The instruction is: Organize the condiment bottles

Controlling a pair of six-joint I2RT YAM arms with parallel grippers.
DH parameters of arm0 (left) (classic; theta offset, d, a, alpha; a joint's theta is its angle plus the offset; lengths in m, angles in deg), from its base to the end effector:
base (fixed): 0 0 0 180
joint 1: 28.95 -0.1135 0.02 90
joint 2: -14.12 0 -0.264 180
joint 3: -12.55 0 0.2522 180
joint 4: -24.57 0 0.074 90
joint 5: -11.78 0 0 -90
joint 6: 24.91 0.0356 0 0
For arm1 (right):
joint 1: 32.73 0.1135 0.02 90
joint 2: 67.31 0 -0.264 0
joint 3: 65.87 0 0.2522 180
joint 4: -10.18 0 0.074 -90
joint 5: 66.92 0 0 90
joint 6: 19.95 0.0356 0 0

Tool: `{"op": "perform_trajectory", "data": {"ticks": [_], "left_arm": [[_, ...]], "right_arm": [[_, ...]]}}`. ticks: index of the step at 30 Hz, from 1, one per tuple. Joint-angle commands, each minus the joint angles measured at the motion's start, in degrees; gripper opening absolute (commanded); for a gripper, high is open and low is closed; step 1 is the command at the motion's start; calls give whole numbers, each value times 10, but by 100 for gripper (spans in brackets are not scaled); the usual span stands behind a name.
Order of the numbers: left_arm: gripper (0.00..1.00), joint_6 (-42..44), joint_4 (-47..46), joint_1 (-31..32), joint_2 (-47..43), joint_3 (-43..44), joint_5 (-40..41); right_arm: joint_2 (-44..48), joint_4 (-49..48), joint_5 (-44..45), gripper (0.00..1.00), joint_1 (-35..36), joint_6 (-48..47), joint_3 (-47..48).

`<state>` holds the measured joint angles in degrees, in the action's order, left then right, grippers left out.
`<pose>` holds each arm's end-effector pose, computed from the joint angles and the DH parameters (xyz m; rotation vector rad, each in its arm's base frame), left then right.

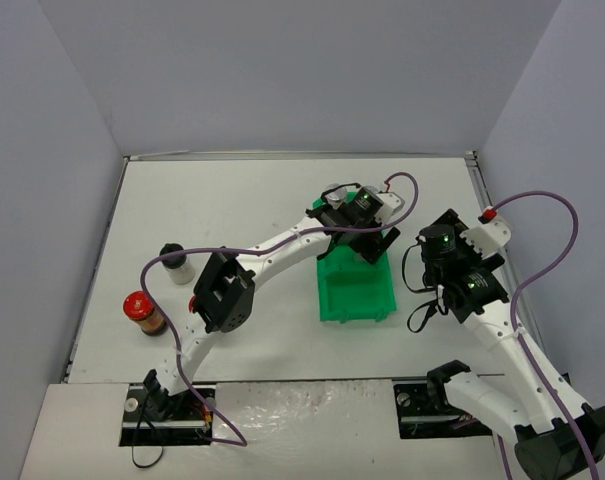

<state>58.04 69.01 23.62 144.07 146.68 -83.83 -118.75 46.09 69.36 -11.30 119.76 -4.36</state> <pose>0.3161 -0.4187 0.2635 0.9608 2.1517 -0.6430 0.1886 0.0464 0.3211 0.9138 1.6394 0.0308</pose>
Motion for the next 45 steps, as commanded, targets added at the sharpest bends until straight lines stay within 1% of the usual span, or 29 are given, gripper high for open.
{"op": "perform_trajectory", "data": {"ticks": [1,5,11,15,17,19,21,22,24,27,31,34,38,45], "left_arm": [[86,5,-35,6,-64,1,19],[86,9,-33,10,-97,-20,53],[86,4,-21,10,-170,-75,102],[87,-13,4,10,-231,-127,160],[87,-34,25,8,-258,-148,212],[89,-64,57,3,-281,-159,290],[89,-113,107,-16,-298,-164,371],[89,-144,139,-29,-307,-166,380],[89,-175,164,-66,-319,-177,390],[90,-222,183,-144,-366,-226,406],[90,-229,173,-218,-413,-281,403],[90,-227,160,-278,-437,-314,378],[90,-229,150,-341,-459,-337,353],[90,-260,142,-415,-473,-383,294]], "right_arm": [[-6,-9,29,100,1,16,8],[-6,-10,29,100,0,16,7],[-5,-9,28,100,0,18,6],[-3,-9,25,100,1,18,4],[-1,-9,25,100,1,21,1],[-1,-9,25,100,2,23,0],[-6,-11,24,100,1,23,-1],[-7,-14,23,100,1,23,-1],[-13,-16,20,100,2,22,0],[-24,-26,13,100,1,18,5],[-31,-36,6,100,2,9,7],[-40,-44,-4,100,1,6,9],[-46,-48,-8,100,1,2,12],[-54,-56,-17,100,1,-2,14]]}}
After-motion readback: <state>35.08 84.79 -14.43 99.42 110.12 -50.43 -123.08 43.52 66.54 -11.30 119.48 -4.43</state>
